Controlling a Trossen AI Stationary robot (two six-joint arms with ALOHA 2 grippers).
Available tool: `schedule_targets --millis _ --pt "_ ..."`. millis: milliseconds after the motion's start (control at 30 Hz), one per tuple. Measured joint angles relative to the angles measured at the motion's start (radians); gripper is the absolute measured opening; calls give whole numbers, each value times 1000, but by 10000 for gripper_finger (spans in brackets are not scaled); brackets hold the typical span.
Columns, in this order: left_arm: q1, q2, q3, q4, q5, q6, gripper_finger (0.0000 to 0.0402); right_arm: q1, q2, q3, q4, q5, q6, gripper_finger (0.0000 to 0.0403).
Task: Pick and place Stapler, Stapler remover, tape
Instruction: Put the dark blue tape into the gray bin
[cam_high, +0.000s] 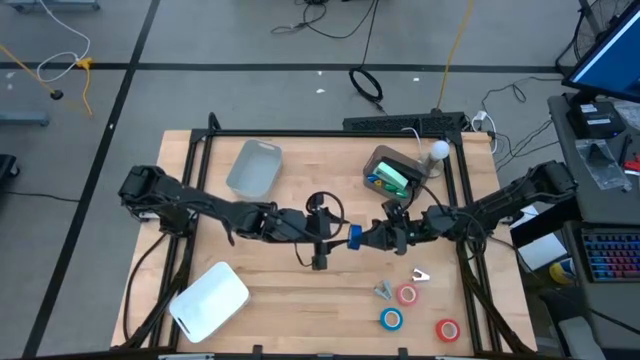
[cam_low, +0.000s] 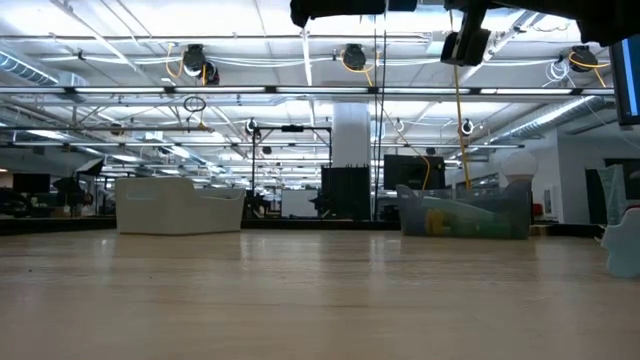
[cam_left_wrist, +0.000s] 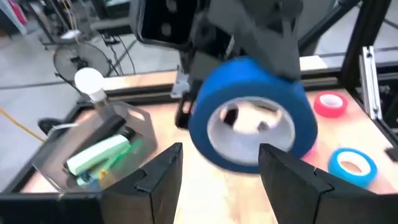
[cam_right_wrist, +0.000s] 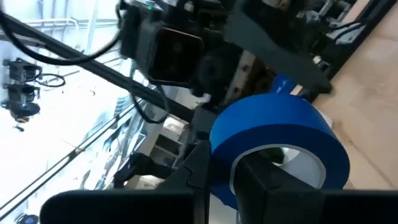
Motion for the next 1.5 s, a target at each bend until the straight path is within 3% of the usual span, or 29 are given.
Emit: schedule_targets --millis 600,733,867,1100,1300,1500 --pt "20 0 0 92 -6 15 211 0 -1 0 -6 -5 25 31" --pt "32 0 0 112 31 23 207 1 -3 0 -6 -6 25 31" --pt "43 0 0 111 73 -2 163 1 -3 0 -7 -5 25 31" --pt "57 0 -1 112 123 3 28 1 -3 0 -10 -4 35 31" --pt "59 0 -1 90 125 -17 35 1 -2 0 -16 -4 32 40" --pt "59 -9 2 -35 96 -74 23 0 2 -2 -34 -56 20 118"
